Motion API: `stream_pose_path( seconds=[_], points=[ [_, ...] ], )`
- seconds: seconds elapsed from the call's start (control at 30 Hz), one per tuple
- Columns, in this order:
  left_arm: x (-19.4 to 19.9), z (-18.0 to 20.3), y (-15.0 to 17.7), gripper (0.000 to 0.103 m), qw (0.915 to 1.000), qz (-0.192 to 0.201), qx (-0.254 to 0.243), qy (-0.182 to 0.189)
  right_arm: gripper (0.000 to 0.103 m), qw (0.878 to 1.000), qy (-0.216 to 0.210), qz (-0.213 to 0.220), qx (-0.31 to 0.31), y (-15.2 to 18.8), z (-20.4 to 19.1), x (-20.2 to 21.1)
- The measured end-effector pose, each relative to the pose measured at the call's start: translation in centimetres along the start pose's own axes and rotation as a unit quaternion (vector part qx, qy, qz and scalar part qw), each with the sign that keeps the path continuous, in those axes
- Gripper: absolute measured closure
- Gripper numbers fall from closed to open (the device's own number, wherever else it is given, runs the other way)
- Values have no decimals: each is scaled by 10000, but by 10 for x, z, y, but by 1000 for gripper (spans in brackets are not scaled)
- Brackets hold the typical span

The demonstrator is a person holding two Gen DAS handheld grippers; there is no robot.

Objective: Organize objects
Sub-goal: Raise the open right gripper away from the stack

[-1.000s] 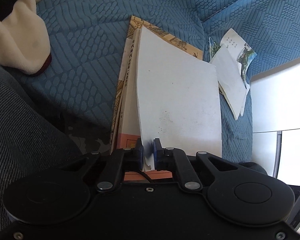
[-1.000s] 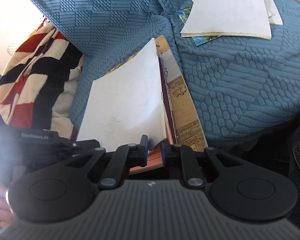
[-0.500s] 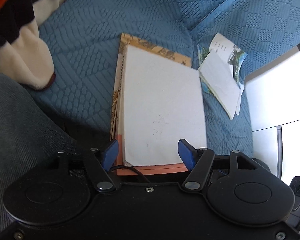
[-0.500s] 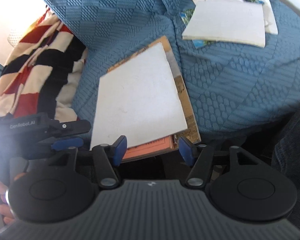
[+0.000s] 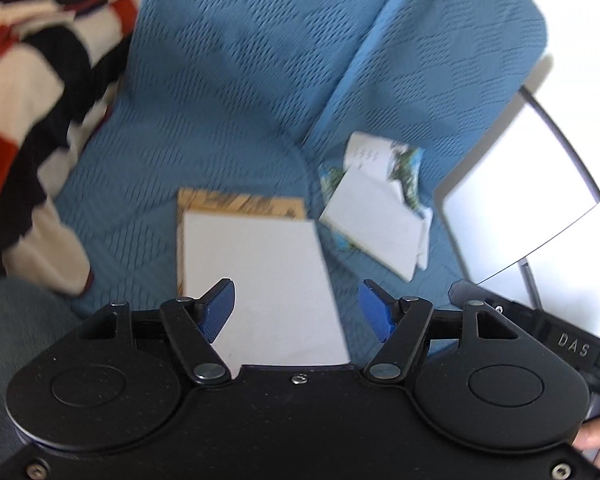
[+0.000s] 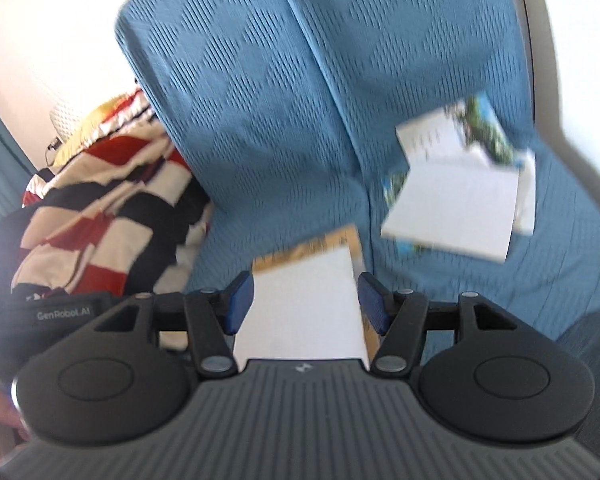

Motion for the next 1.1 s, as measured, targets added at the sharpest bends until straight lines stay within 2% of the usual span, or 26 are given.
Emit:
stream_pose_path(
  seconds=[0.2, 0.37, 0.67, 0.93, 1.07, 1.1],
  points=[
    [22, 28, -10, 31, 9993, 285, -207, 146, 42, 9992, -66, 369, 167, -16, -7, 27],
    [36, 49, -11, 21, 9978, 487, -402, 209, 42, 9975, -20, 588, 401, -17, -13, 48],
    [44, 78, 2, 14, 9962, 561, -639, 211, 42, 9960, 161, 717, 518, -10, -9, 76],
    [45, 92, 15, 1, 9953, 590, -740, 201, 42, 9950, 548, 702, 459, 7, 15, 85],
    [42, 100, 20, 1, 9953, 571, -757, 199, 42, 9943, 680, 736, 359, 12, 27, 89],
    [40, 102, 20, 1, 9952, 578, -766, 180, 40, 9940, 717, 754, 346, 12, 31, 90]
  ],
)
Point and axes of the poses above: each gripper's, at about its wrist camera, not at the fingertips, and x roughly against the way its jaws point, z to its right, y to its underside, the point moved 6 cm from there along -x, roughly the way its jaws point, and after that the axes turned 1 degree about z, right-handed, at the moved point
